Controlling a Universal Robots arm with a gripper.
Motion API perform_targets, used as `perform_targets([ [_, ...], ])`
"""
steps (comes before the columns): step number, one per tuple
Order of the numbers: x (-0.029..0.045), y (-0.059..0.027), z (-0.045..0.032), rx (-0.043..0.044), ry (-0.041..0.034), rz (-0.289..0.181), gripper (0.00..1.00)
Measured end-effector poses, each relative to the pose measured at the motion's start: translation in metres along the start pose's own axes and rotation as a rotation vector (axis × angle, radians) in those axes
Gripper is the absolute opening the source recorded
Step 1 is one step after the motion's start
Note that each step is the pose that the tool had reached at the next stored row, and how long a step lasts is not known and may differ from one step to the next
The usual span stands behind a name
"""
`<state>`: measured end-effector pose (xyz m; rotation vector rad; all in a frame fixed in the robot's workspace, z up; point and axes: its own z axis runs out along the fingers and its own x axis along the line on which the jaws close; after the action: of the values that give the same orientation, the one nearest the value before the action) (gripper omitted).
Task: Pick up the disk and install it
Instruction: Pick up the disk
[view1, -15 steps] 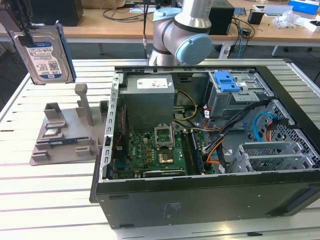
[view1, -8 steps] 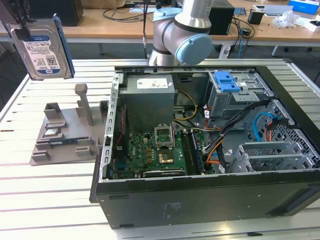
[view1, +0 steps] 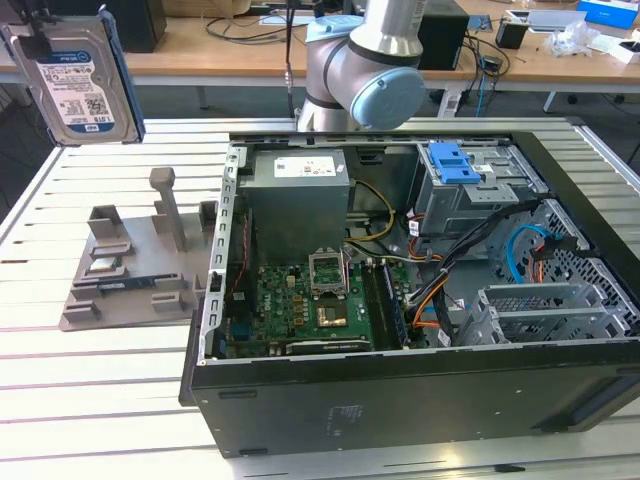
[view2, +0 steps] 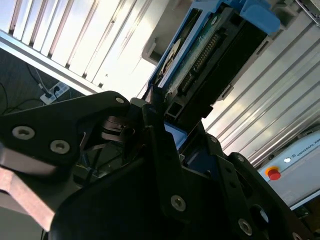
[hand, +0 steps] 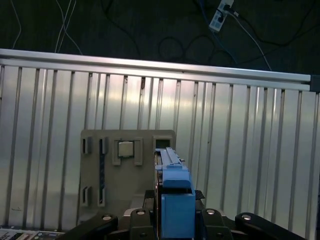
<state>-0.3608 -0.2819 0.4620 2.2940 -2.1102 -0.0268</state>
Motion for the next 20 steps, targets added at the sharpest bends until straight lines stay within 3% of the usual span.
perform_targets([
  [6, 0.0, 0.0003, -0.0113, 0.0, 0.0, 0.0, 0.36],
  [10, 0.0001, 0.0007, -0.0246, 0.0, 0.0, 0.0, 0.36],
  [20, 0.0002, 0.0013, -0.0446, -0.0001, 0.0, 0.0, 0.36],
])
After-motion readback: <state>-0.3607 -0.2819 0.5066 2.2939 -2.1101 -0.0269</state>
